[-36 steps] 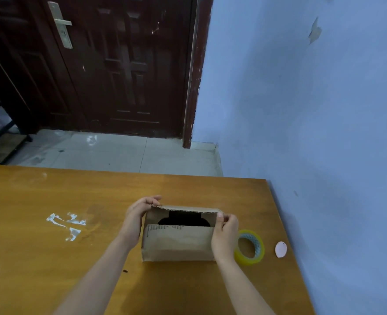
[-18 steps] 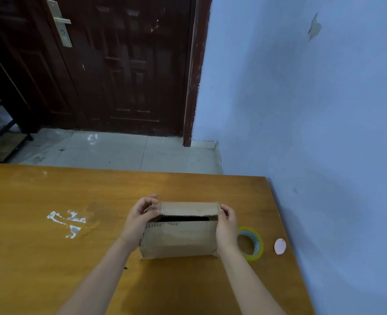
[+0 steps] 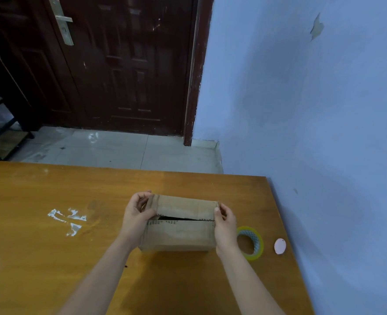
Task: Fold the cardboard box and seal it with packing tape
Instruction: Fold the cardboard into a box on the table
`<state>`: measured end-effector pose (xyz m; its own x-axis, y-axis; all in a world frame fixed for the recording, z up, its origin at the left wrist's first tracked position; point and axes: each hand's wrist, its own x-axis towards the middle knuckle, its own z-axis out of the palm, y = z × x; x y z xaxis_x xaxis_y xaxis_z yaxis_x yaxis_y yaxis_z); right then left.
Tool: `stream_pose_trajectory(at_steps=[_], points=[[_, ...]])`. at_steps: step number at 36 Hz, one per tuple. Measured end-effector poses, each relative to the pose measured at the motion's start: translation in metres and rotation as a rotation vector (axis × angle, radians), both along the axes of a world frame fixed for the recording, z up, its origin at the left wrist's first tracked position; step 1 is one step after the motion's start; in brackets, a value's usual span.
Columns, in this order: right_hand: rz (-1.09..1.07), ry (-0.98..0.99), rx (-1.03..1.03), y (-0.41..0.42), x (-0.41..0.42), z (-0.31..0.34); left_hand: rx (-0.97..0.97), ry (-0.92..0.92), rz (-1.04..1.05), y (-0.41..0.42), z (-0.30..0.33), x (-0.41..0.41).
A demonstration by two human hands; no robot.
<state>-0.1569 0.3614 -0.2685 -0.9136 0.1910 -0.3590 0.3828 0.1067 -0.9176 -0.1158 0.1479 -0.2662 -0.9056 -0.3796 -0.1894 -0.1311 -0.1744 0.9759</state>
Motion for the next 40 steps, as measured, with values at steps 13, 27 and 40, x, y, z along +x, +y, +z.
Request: stream_pose_trajectory(at_steps=[13,27,40], points=[[0.029,0.099,0.299,-0.002,0.000,0.005,-0.213,0.060,0.039,0.019,-0.005,0.010],[-0.114,0.197,0.193,-0.007,0.026,-0.015,-0.310,0.096,0.297,0.030,-0.010,0.015],[-0.100,0.093,0.049,0.001,0.057,-0.065,-0.579,0.030,0.119,0.039,-0.044,0.060]])
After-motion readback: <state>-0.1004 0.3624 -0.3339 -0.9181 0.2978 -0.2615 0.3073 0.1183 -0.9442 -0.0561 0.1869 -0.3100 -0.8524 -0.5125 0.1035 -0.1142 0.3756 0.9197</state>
